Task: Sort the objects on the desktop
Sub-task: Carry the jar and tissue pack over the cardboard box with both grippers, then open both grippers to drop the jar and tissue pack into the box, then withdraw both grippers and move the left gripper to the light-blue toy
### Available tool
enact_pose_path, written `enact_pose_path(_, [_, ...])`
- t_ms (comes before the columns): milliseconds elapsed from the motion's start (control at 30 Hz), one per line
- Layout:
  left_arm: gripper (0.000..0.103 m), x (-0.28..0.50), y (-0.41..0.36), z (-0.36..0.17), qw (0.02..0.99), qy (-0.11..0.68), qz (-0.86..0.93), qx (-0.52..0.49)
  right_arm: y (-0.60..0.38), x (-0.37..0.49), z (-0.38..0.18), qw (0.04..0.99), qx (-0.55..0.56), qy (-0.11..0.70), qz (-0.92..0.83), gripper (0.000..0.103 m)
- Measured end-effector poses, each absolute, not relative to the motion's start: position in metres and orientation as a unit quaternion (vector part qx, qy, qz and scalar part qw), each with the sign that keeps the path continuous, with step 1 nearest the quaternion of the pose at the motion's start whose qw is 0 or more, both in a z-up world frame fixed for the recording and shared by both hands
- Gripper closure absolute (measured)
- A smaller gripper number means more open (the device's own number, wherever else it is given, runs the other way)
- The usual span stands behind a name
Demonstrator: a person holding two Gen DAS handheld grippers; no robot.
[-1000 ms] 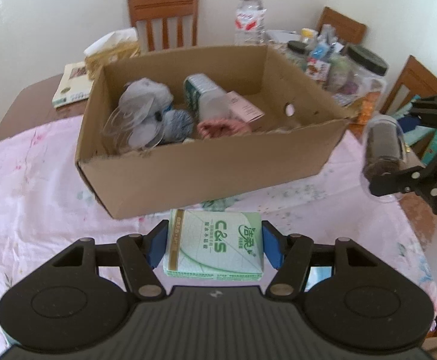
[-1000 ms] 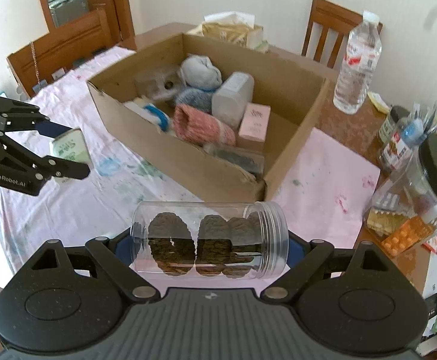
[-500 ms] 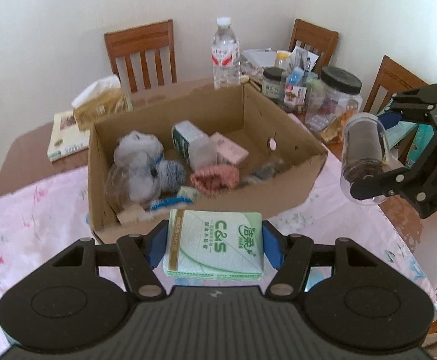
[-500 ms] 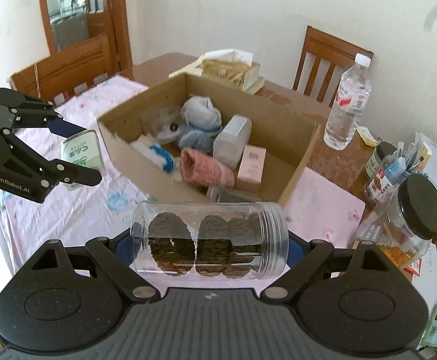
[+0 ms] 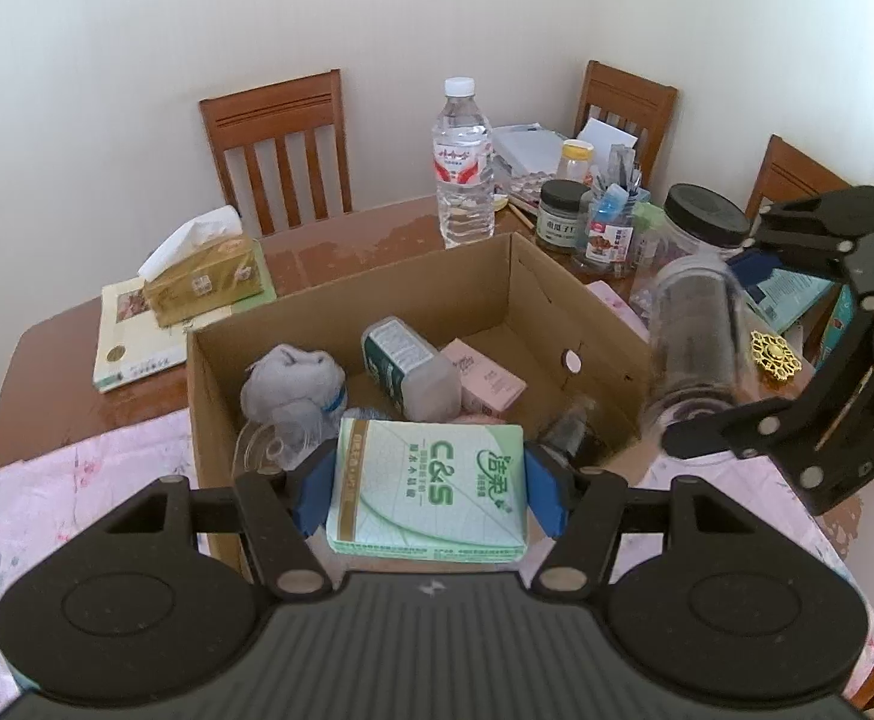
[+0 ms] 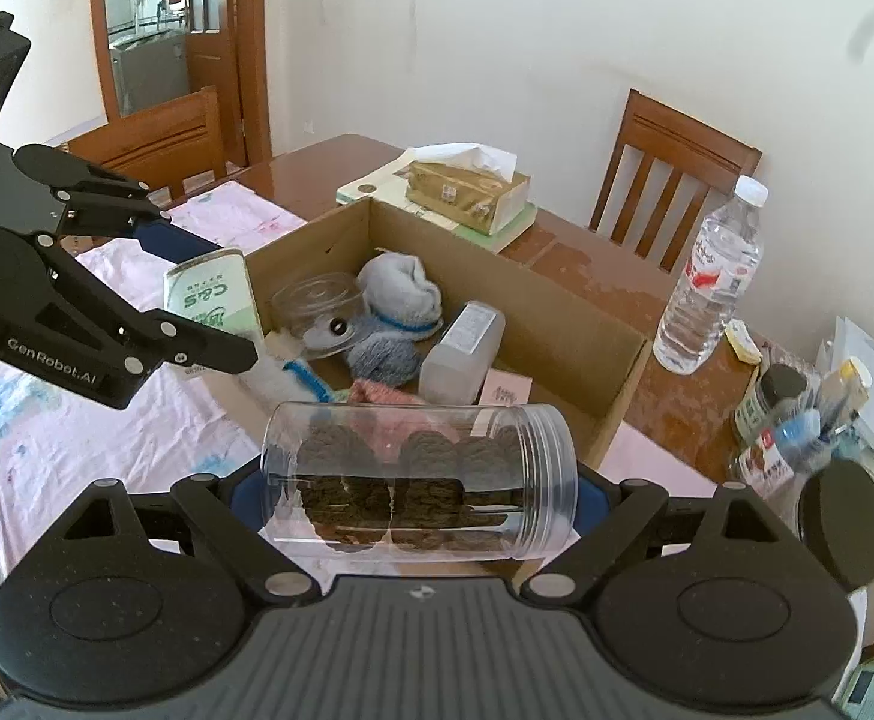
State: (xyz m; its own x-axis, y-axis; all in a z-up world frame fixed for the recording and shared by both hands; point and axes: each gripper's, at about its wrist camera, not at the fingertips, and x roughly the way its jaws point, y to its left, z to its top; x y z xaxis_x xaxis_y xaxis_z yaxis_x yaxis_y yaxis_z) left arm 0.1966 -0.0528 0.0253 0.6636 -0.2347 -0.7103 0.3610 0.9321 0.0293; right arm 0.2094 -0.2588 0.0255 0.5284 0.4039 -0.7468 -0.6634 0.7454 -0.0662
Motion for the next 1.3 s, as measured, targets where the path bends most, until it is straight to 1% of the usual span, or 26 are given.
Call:
enact_pose_path(400, [0.039,0.240,-0.053,0.014,0.904,0.388,-0.149,0.100,-0.241,0.258,0.016,0.853,-0.180,0.382,0.306,0.009])
enact_pose_path(467, [0.033,0.245,-0.051,0.012,0.904,0.392,-0.142,0.098,-0.238,0.262,0.015,0.855,-0.181,0.379,0.304,0.008])
enact_pose_path(500, [0.022,0.248,-0.051,0.011,0.902,0.397,-0.139,0.098,-0.238,0.264,0.014,0.857,-0.181,0.377,0.303,0.005])
enact_pose_path(533, [0.014,0.249,-0.050,0.010,0.901,0.400,-0.134,0.100,-0.237,0.265,0.015,0.859,-0.180,0.373,0.301,0.002])
enact_pose_path(567, [0.014,0.249,-0.050,0.009,0.902,0.399,-0.128,0.102,-0.238,0.265,0.015,0.861,-0.178,0.369,0.300,0.000])
enact_pose_path(967, [0.011,0.238,-0.047,0.015,0.905,0.393,-0.127,0.099,-0.245,0.262,0.017,0.866,-0.165,0.376,0.285,0.000])
enact_pose_path(1300, [0.010,0.210,-0.050,0.022,0.909,0.384,-0.133,0.095,-0.250,0.234,0.018,0.867,-0.165,0.386,0.269,0.000])
